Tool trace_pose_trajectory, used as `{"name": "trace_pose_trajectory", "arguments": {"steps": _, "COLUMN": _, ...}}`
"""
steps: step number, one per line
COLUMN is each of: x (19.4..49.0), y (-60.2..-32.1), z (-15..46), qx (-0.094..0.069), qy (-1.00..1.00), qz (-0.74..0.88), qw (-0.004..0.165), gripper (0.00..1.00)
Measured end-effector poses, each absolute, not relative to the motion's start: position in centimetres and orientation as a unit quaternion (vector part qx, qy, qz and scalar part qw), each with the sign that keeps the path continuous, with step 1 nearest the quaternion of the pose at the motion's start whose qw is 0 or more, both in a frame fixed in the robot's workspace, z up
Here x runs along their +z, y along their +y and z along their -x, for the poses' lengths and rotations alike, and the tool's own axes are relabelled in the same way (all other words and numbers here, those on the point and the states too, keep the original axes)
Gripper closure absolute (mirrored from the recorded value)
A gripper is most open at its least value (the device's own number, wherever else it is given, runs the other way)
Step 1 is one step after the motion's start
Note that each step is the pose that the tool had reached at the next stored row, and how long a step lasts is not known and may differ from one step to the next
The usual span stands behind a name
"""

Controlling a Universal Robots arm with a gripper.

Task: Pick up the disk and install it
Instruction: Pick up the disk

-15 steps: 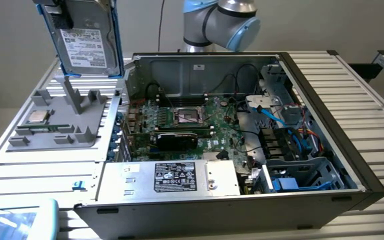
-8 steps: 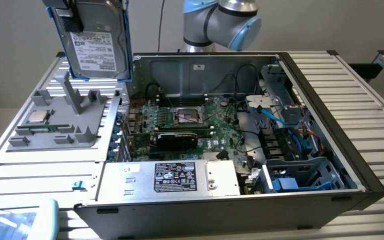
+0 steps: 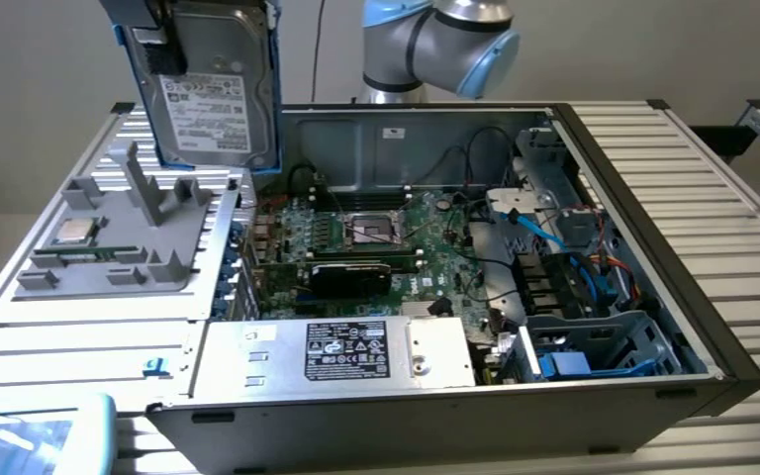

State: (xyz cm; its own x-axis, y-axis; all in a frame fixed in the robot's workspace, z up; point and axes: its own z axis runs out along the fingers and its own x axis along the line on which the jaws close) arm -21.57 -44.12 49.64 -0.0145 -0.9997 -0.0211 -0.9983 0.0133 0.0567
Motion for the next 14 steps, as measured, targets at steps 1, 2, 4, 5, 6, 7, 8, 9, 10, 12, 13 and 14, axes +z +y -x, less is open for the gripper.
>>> {"name": "trace_pose_trajectory", "arguments": {"steps": 1, "x": 49.6, "y": -44.3, "z": 21.3, "qx": -0.028, "qy": -0.712, "qz": -0.702, "qw": 0.012, "gripper": 0.63}}
{"name": "trace_pose_trajectory", "arguments": {"steps": 2, "x": 49.6, "y": -44.6, "z": 21.0, "qx": -0.028, "qy": -0.712, "qz": -0.702, "qw": 0.012, "gripper": 0.63}}
{"name": "trace_pose_trajectory", "arguments": {"steps": 4, "x": 49.6, "y": -45.0, "z": 20.3, "qx": -0.028, "qy": -0.712, "qz": -0.702, "qw": 0.012, "gripper": 0.63}}
{"name": "trace_pose_trajectory", "arguments": {"steps": 5, "x": 49.6, "y": -45.3, "z": 20.0, "qx": -0.028, "qy": -0.712, "qz": -0.702, "qw": 0.012, "gripper": 0.63}}
{"name": "trace_pose_trajectory", "arguments": {"steps": 6, "x": 49.6, "y": -45.5, "z": 19.7, "qx": -0.028, "qy": -0.712, "qz": -0.702, "qw": 0.012, "gripper": 0.63}}
{"name": "trace_pose_trajectory", "arguments": {"steps": 7, "x": 49.6, "y": -45.7, "z": 19.4, "qx": -0.028, "qy": -0.712, "qz": -0.702, "qw": 0.012, "gripper": 0.63}}
{"name": "trace_pose_trajectory", "arguments": {"steps": 8, "x": 49.6, "y": -45.9, "z": 19.0, "qx": -0.028, "qy": -0.712, "qz": -0.702, "qw": 0.012, "gripper": 0.63}}
{"name": "trace_pose_trajectory", "arguments": {"steps": 9, "x": 49.6, "y": -46.1, "z": 18.6, "qx": -0.028, "qy": -0.712, "qz": -0.702, "qw": 0.012, "gripper": 0.63}}
{"name": "trace_pose_trajectory", "arguments": {"steps": 10, "x": 49.6, "y": -46.2, "z": 18.3, "qx": -0.028, "qy": -0.712, "qz": -0.702, "qw": 0.012, "gripper": 0.63}}
{"name": "trace_pose_trajectory", "arguments": {"steps": 12, "x": 49.6, "y": -46.5, "z": 17.5, "qx": -0.028, "qy": -0.712, "qz": -0.702, "qw": 0.012, "gripper": 0.63}}
{"name": "trace_pose_trajectory", "arguments": {"steps": 13, "x": 49.6, "y": -46.7, "z": 17.2, "qx": -0.028, "qy": -0.712, "qz": -0.702, "qw": 0.012, "gripper": 0.63}}
{"name": "trace_pose_trajectory", "arguments": {"steps": 14, "x": 49.7, "y": -46.8, "z": 16.8, "qx": -0.028, "qy": -0.712, "qz": -0.702, "qw": 0.012, "gripper": 0.63}}
